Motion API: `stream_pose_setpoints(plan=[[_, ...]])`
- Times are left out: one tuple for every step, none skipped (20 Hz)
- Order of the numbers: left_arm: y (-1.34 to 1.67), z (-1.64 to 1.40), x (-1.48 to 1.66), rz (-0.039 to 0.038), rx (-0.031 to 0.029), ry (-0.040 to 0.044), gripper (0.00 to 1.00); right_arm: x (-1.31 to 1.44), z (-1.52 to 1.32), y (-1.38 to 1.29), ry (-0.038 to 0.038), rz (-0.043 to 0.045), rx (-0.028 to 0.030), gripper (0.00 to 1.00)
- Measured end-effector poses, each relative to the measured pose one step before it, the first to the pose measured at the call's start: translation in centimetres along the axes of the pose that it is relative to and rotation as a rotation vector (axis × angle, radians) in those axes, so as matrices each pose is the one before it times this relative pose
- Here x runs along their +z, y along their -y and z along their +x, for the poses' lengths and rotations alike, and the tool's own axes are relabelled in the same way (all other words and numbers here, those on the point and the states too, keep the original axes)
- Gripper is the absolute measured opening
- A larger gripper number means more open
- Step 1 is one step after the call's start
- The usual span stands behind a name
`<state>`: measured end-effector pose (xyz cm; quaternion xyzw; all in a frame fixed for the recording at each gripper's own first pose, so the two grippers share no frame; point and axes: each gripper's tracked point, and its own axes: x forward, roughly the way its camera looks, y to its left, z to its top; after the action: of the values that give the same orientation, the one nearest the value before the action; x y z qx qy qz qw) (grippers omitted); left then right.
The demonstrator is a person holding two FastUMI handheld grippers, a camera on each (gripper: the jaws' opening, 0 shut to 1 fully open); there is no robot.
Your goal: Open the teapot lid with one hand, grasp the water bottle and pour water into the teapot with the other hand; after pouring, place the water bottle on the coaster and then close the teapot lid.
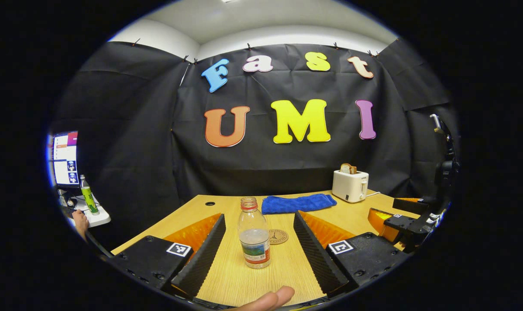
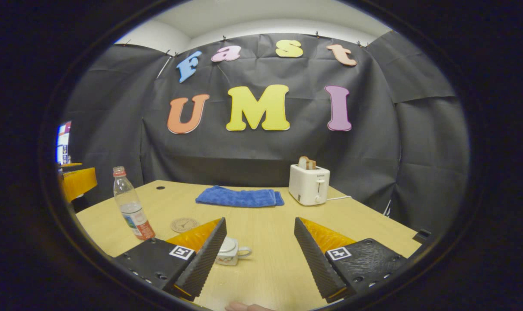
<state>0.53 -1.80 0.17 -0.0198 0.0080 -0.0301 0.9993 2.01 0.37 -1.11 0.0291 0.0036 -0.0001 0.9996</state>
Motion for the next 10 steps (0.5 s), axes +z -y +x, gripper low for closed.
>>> stream_pose_setpoints(plan=[[-0.159,0.17,-0.276,0.00107,0.00097,-0.00643,0.99,-0.011,0.44,-0.486,0.01056,0.00148,0.00648,0.98],[-0.061,0.105,-0.251,0.0016,0.00016,-0.00378,0.99,-0.305,0.567,-0.486,0.0062,-0.00094,0.00658,0.95],[-0.188,0.234,-0.103,0.00042,-0.00059,0.00257,0.99,-0.311,0.691,-0.468,0.00379,0.00072,0.00769,0.95],[-0.12,0.234,-0.078,-0.00139,0.00132,0.0048,0.99,-0.7,0.904,-0.477,-0.0067,-0.00318,0.00624,0.95],[-0.159,0.352,-0.359,-0.00176,0.00544,-0.00218,0.99,-0.682,0.802,-0.42,-0.00636,-0.00063,0.00958,0.95],[-0.094,0.348,-0.509,-0.00155,0.00236,-0.01431,0.99,-0.762,0.785,-0.579,-0.0111,-0.00206,0.00896,0.95],[-0.128,0.206,-0.415,-0.00077,0.00083,-0.00872,0.99,-0.545,0.727,-0.311,-0.00728,-0.00548,0.00527,0.95],[-0.116,0.212,-0.283,0.00234,0.00068,-0.00752,0.99,-0.583,0.67,-0.245,-0.00844,-0.00995,-0.0021,0.96],[-0.113,0.128,-0.237,0.00186,0.00566,-0.00847,0.99,-0.361,0.578,-0.15,-0.00605,-0.00798,-0.00128,0.96],[-0.232,0.164,-0.224,0.00103,0.00617,-0.00711,0.99,-0.529,0.63,-0.232,-0.0105,-0.00872,0.00266,0.97]])
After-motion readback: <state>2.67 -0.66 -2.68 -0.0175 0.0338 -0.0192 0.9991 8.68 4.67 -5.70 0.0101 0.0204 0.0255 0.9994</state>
